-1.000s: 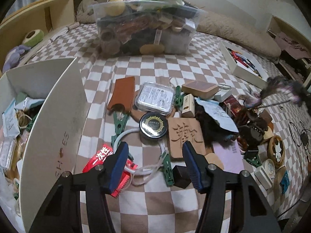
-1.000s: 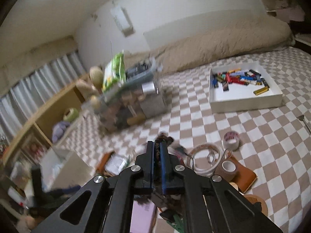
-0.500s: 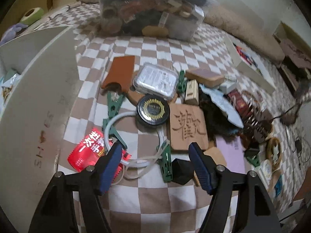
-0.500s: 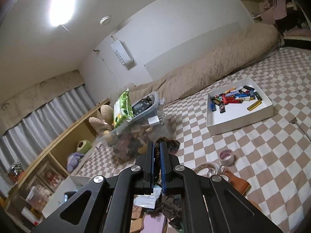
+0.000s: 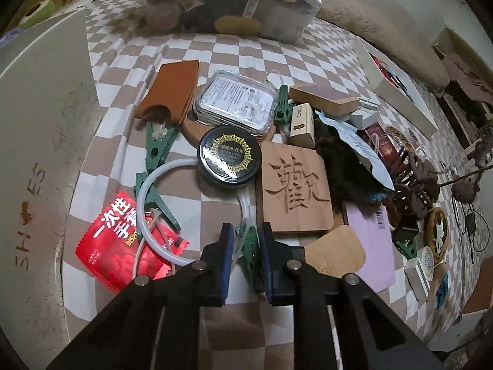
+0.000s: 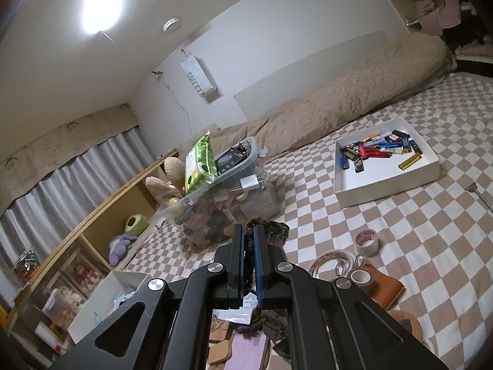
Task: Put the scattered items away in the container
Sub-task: 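Lift and carry the clothespin and scrunchie with both tools toward the white box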
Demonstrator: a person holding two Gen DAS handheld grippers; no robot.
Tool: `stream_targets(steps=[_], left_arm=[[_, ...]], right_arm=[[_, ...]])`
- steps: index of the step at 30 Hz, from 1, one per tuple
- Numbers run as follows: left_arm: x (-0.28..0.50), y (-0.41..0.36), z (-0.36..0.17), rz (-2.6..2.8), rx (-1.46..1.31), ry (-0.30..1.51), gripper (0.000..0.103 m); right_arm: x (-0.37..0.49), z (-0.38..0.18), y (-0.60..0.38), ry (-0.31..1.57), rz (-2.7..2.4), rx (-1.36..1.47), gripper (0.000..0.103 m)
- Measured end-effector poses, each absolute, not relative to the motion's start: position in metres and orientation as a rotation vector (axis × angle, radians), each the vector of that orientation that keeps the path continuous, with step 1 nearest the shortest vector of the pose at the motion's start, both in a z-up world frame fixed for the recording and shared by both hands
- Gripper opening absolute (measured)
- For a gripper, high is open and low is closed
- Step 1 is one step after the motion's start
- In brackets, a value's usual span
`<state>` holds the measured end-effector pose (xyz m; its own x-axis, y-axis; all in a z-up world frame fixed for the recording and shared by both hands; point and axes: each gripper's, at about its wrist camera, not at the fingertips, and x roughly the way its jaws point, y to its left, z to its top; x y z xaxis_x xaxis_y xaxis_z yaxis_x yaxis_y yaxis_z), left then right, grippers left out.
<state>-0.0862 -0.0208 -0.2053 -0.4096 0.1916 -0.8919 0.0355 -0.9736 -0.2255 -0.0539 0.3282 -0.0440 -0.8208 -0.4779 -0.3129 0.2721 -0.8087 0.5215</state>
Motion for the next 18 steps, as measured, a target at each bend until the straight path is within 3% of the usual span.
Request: stream_targets(steps=[18], left_arm=[[-0.074,-0.025,-0.165,2.633,-1.422,-0.362,0.013]], right_arm=[[-0.050,-0.042,0.323,-0.619,-2.589,0.619,0.007]])
